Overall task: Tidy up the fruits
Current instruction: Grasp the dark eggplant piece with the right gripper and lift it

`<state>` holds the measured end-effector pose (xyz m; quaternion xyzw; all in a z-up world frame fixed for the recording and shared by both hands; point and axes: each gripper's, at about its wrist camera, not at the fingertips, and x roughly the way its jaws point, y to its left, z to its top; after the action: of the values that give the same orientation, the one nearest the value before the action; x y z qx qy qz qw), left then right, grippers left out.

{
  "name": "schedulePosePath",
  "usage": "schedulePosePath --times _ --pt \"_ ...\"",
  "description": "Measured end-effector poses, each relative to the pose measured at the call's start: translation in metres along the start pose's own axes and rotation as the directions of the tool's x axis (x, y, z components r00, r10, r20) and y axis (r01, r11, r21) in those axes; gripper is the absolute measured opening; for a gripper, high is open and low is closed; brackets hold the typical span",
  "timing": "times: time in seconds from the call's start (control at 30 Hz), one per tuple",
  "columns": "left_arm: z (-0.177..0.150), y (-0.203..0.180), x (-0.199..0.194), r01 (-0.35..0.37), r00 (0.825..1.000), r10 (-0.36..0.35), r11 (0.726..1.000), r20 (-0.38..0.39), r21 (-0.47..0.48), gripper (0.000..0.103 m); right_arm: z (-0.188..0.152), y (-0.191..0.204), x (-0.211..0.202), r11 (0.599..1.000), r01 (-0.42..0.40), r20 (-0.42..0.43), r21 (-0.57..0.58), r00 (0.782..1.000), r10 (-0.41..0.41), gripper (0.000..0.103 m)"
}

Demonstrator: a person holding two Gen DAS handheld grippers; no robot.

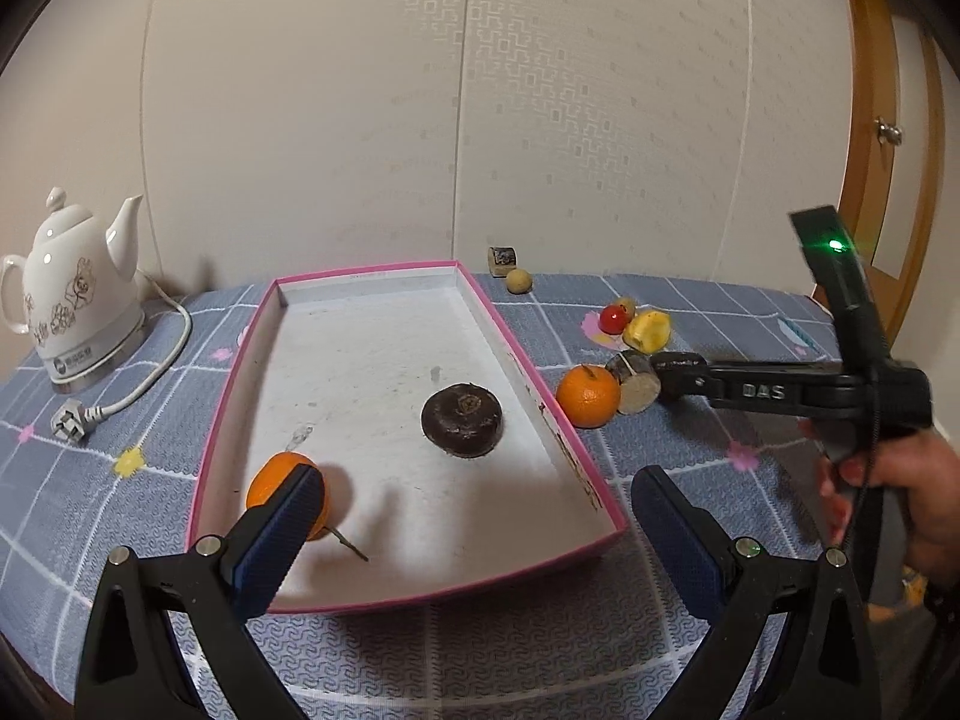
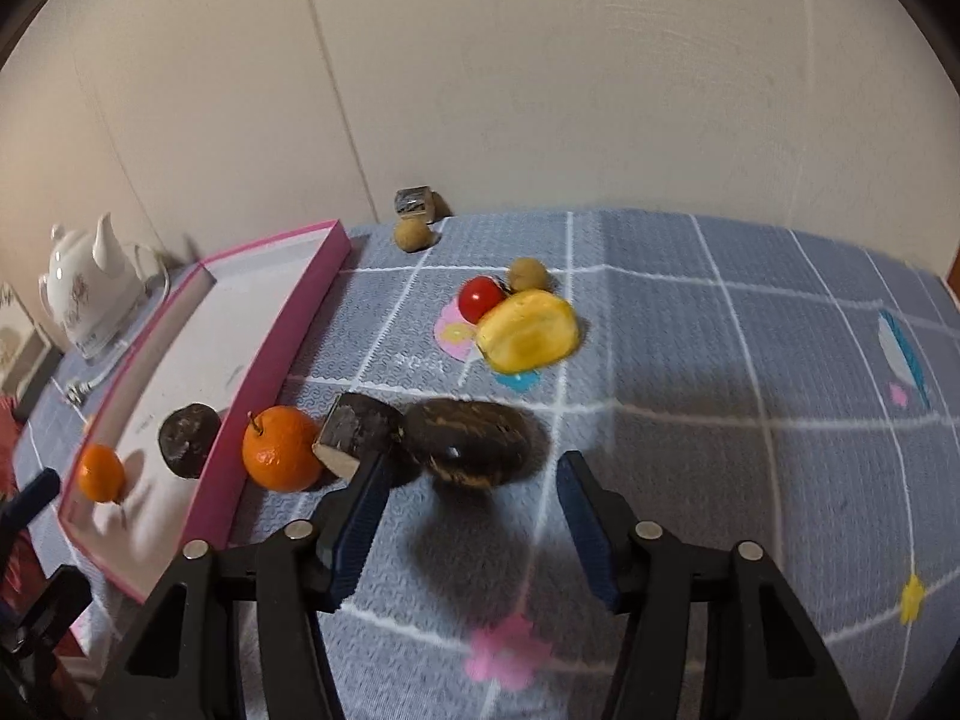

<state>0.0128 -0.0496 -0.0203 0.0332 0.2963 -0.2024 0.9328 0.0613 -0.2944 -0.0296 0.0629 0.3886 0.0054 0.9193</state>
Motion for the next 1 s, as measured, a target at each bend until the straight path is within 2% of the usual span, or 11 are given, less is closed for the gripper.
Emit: schedulePosePath --times 0.13,0.23,0.3,0.37,0.47,0.53,0.6,0.67,0.77,0.93,1.0 --pt "0.000 0.002 0.000 0.000 1.000 0.000 1.000 0.001 -0.006 0.103 0.005 0.002 0.007 0.999 0.001 0.008 -0.033 1.000 -0.001 0.049" --pt "0.001 0.005 0.002 0.003 1.000 -0.003 1.000 -0.004 -0.025 0.103 0.007 -0.001 0.006 1.000 -0.008 -0.001 -0.008 1.000 0.008 0.048" --pt "0.001 0.006 0.003 0.004 1.000 -0.005 0.999 -0.007 -0.036 0.103 0.007 -0.011 0.005 0.998 -0.036 -0.008 0.059 0.999 0.036 0.048" --pt "0.001 0.006 0.002 0.006 1.000 -0.006 0.999 -0.006 -0.038 0.103 0.006 -0.031 0.003 0.978 -0.106 -0.003 0.180 0.994 0.108 0.047" --pt "0.001 0.005 0.002 0.004 1.000 -0.005 0.999 -0.004 -0.032 0.103 -0.002 -0.066 0.002 0.892 -0.226 0.028 0.393 0.972 0.233 0.047" --pt "0.001 0.005 0.002 0.007 1.000 -0.007 0.999 -0.004 -0.032 0.103 -0.011 -0.090 0.001 0.793 -0.306 0.078 0.526 0.947 0.313 0.047" --pt "0.002 0.003 0.002 0.007 1.000 -0.007 1.000 -0.002 -0.028 0.103 -0.015 -0.103 -0.004 0.756 -0.317 0.107 0.572 0.943 0.314 0.047" --pt "0.002 0.002 0.002 0.007 1.000 -0.007 1.000 -0.003 -0.025 0.103 -0.016 -0.111 -0.014 0.771 -0.275 0.117 0.574 0.960 0.255 0.048" --pt "0.002 -0.001 0.003 0.005 1.000 -0.005 1.000 -0.002 -0.015 0.103 -0.014 -0.113 -0.027 0.829 -0.179 0.098 0.529 0.984 0.150 0.049" --pt "0.002 -0.004 0.003 0.000 1.000 0.000 1.000 -0.004 -0.010 0.103 -0.007 -0.100 -0.026 0.897 -0.120 0.065 0.425 0.993 0.102 0.049" --pt "0.002 -0.005 0.004 0.000 1.000 0.000 1.000 -0.005 -0.009 0.103 -0.004 -0.087 -0.022 0.930 -0.055 0.032 0.362 0.998 0.046 0.049"
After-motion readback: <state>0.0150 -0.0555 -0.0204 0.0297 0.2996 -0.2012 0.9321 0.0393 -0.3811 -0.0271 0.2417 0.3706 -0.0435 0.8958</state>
